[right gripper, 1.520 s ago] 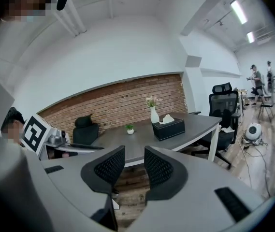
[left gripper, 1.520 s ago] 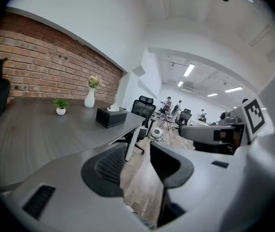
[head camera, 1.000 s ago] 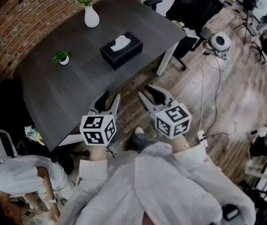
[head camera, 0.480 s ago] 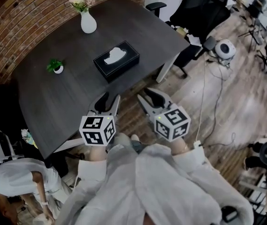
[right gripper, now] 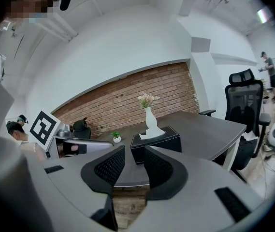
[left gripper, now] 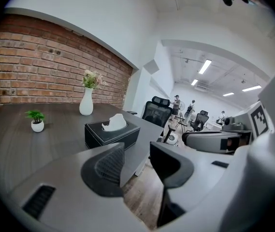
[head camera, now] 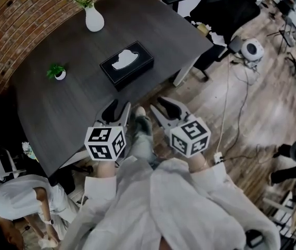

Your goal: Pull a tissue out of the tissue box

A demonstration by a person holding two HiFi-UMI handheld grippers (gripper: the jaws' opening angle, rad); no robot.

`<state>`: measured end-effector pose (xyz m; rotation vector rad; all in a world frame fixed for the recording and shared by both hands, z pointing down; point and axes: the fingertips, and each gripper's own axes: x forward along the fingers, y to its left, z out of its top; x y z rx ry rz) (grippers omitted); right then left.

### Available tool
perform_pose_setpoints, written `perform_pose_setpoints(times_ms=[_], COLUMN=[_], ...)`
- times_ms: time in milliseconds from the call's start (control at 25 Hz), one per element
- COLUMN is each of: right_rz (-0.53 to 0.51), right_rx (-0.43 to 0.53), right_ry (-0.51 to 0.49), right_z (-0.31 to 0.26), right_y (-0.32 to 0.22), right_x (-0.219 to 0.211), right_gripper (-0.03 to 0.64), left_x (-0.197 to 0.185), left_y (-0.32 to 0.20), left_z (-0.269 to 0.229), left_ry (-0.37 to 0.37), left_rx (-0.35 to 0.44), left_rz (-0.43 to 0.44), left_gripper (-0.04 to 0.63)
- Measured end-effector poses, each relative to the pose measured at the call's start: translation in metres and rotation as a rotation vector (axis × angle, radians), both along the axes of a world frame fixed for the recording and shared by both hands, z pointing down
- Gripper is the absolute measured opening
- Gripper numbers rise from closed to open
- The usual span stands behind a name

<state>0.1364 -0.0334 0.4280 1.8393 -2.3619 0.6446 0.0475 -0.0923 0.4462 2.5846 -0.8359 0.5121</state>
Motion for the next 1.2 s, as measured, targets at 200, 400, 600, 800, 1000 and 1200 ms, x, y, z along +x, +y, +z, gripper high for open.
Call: perform_pose_setpoints(times_ms=[200,400,600,800,1000,1200], right_rz=[-0.005,-0.042,-0.149,-0.188,-0.214,-0.246], right_rx=[-0.024,-0.026,-0.029,-0.025,-0.032,-0.023], right_ry=[0.020,0.022,0.061,0.086,0.087,0.104], right_z=[0.011,0.015,0.008,0.001,0.000,0.001], right_y=[-0.021,-0.072,-0.131,-0.181,-0.220,-0.242], right_x=[0.013,0.013,0.001,0.005,0.005,-0.001], right_gripper=[0.121,0.121,0.121,0.121,0.120,0.121], left_x=[0.006,0.003,-0.002,-0.003,0.000,-0.005], left_y=[-0.026,-0.067,-0.113,-0.159,-0.187,-0.202], left_z=[0.009,0.014,0.017,0.015,0.014,0.018], left_ry=[0.013,0.019,0.022,0.019,0.025,0.026], left_rx=[-0.012,-0.014,-0.033,-0.036,-0.041,-0.041], left_rz=[-0.021,-0.060,-0.119,-0.155,-0.168,-0.189], left_gripper=[0.149,0.149,0.149,0.149,0.149,0.149])
